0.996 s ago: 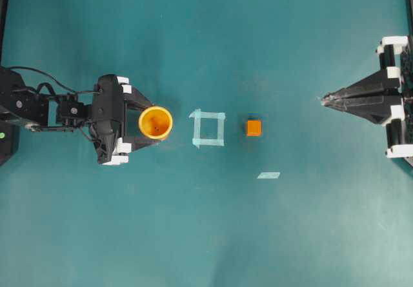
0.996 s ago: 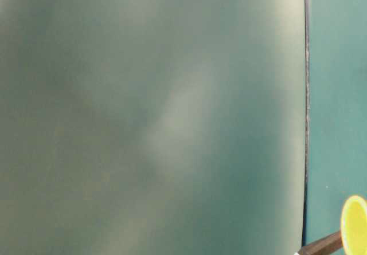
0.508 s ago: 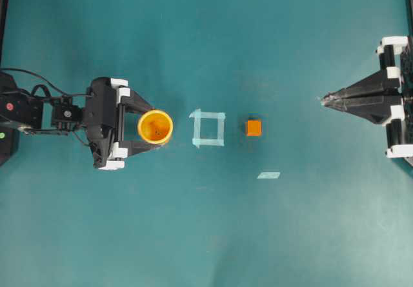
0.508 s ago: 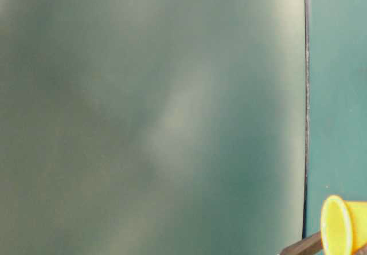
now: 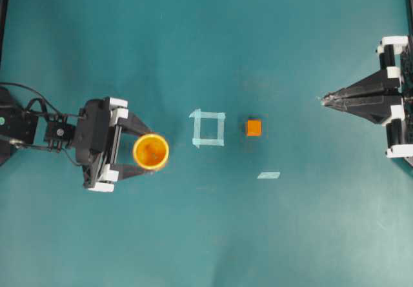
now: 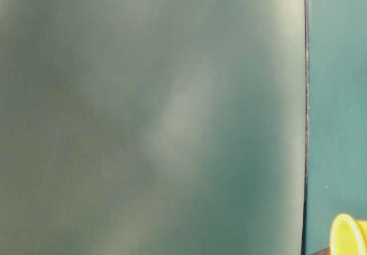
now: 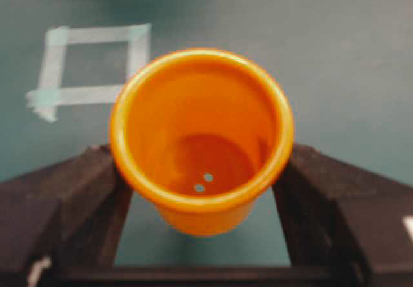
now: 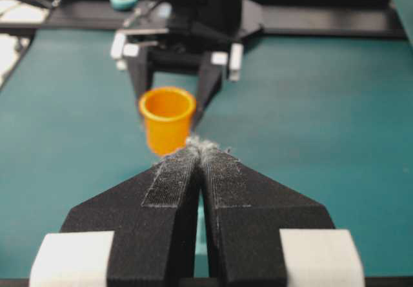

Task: Move the cup forward with left arm.
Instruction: 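Slide the held orange cup toward the near table edge with left gripper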

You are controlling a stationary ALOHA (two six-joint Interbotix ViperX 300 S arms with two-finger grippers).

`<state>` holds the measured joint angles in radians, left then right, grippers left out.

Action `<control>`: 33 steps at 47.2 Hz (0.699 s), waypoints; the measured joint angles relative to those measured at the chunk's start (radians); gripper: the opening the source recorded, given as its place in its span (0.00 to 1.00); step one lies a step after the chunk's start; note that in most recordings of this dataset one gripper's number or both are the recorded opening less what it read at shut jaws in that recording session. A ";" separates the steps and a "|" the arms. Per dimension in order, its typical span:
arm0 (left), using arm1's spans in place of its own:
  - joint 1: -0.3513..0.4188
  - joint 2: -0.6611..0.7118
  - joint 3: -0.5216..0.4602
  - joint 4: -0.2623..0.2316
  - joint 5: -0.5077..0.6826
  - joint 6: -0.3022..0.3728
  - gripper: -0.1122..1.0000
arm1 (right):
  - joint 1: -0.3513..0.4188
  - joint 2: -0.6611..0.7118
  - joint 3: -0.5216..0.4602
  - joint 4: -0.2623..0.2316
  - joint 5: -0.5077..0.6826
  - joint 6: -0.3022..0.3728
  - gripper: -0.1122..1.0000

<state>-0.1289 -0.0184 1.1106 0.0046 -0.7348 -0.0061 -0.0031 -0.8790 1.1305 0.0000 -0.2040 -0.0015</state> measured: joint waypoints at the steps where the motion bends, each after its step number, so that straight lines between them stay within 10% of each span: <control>1: -0.008 0.000 0.000 -0.002 -0.003 -0.006 0.69 | 0.000 0.000 0.000 0.000 0.000 0.000 0.10; 33: -0.261 0.055 -0.109 -0.026 0.028 -0.017 0.69 | 0.002 -0.002 0.000 0.000 0.000 0.000 0.10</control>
<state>-0.3896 0.0368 1.0017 -0.0215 -0.7072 -0.0230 -0.0015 -0.8805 1.1305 0.0000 -0.2040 -0.0015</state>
